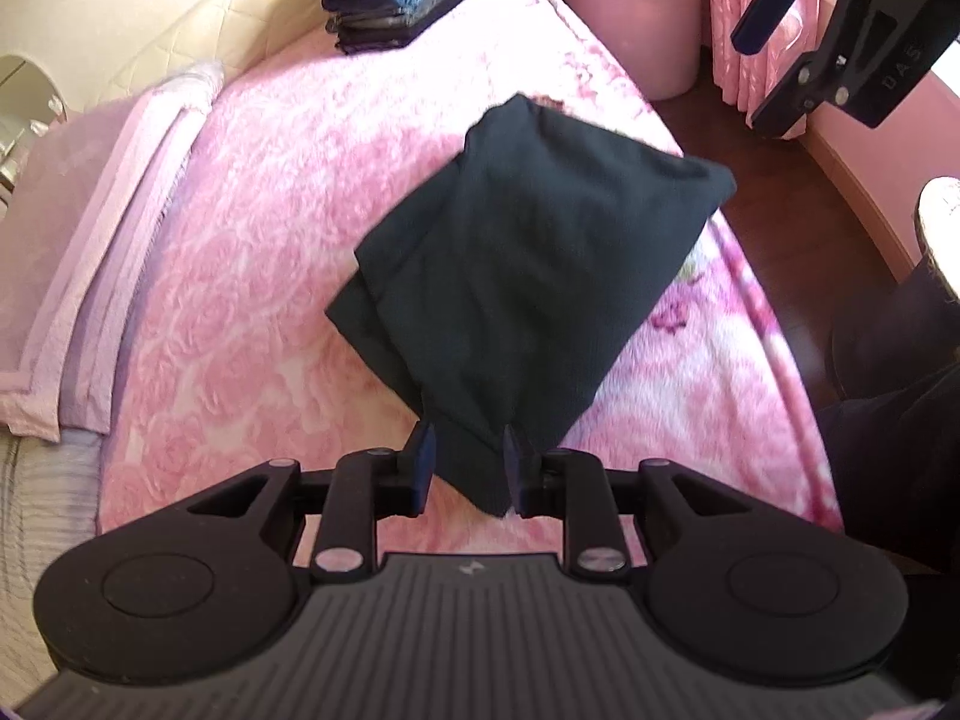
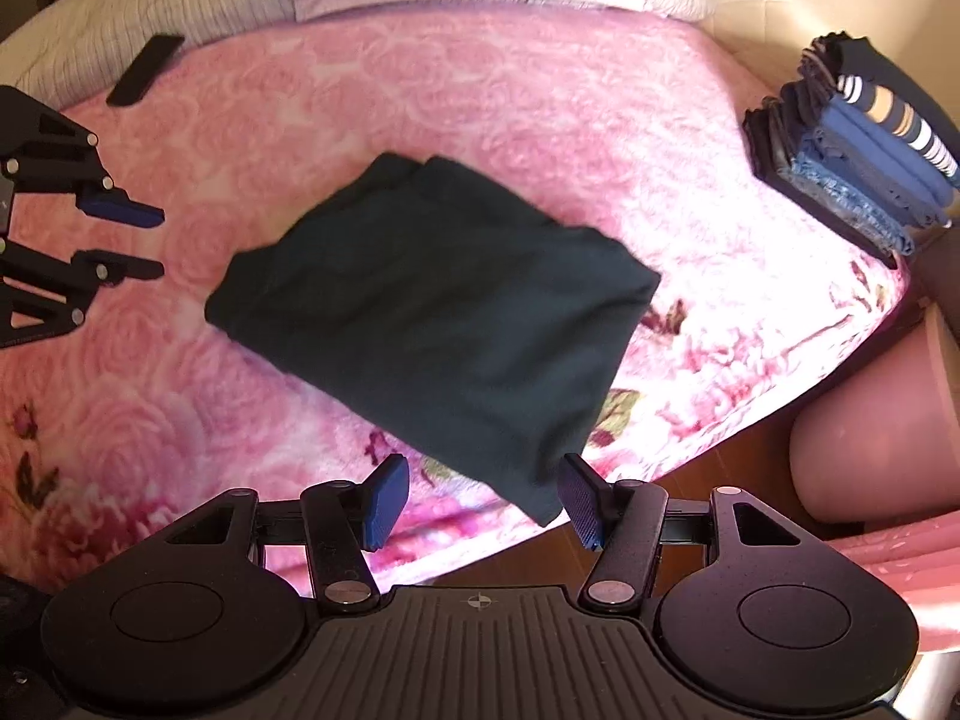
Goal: Fold clothes
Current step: 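Lower the sweater bundle onto the bed and open both grippers, then grasp the folded sweater with both grippers and lift it off the bed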
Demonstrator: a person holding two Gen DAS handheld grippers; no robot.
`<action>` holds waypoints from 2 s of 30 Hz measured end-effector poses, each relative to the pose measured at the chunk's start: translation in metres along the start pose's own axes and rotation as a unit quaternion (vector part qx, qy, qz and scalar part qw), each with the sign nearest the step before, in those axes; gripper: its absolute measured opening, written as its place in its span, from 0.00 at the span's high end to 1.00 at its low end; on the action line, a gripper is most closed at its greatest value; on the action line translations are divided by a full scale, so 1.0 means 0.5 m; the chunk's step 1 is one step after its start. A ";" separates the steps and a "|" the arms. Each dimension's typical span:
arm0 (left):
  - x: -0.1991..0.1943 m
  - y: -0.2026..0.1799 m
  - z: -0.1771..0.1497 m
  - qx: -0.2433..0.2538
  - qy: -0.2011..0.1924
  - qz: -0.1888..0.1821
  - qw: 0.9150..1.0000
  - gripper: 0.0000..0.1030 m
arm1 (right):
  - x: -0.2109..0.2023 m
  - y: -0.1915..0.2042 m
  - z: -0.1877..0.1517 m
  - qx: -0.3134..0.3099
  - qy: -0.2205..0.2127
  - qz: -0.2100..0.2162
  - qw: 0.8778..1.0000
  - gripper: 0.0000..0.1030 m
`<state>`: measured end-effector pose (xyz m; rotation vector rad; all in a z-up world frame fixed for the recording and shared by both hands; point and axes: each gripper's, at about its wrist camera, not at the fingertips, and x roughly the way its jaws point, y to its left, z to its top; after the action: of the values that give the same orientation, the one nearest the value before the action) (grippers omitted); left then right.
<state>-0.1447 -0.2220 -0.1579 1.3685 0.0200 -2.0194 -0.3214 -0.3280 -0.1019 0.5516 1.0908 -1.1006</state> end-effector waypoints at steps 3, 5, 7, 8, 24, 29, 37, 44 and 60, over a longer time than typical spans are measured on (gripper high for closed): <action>-0.011 0.006 0.020 -0.002 -0.010 0.000 1.000 0.77 | -0.012 -0.010 -0.002 0.010 -0.002 -0.005 1.000 0.43; -0.017 0.012 0.034 0.002 -0.015 0.004 1.000 0.75 | -0.017 -0.017 -0.001 0.015 -0.003 -0.007 1.000 0.43; -0.022 0.019 0.043 0.005 -0.020 0.010 1.000 0.74 | -0.020 -0.021 0.001 0.016 -0.002 -0.008 1.000 0.43; -0.024 0.022 0.046 0.005 -0.022 0.011 1.000 0.74 | -0.021 -0.023 0.002 0.017 -0.002 -0.009 1.000 0.43; -0.026 0.026 0.025 -0.011 0.000 0.012 1.000 0.73 | -0.010 -0.013 0.016 0.004 0.013 0.005 1.000 0.43; -0.021 0.015 0.011 -0.017 0.009 0.006 1.000 0.72 | -0.007 -0.009 0.014 -0.004 0.016 0.006 1.000 0.43; 0.001 -0.029 -0.003 -0.008 0.027 -0.015 0.999 0.67 | 0.014 -0.003 -0.029 -0.041 0.035 0.004 0.999 0.43; 0.059 -0.079 -0.003 0.004 0.045 -0.010 0.999 0.54 | 0.085 -0.004 -0.079 -0.148 0.031 -0.008 0.989 0.21; 0.264 -0.150 -0.019 0.127 0.038 0.063 0.989 0.40 | 0.352 0.019 -0.154 -0.358 -0.093 -0.032 0.929 0.23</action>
<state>-0.2054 -0.2307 -0.2970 1.5614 -0.2928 -1.9125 -0.3370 -0.3374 -0.2935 -0.1663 1.2493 -0.7133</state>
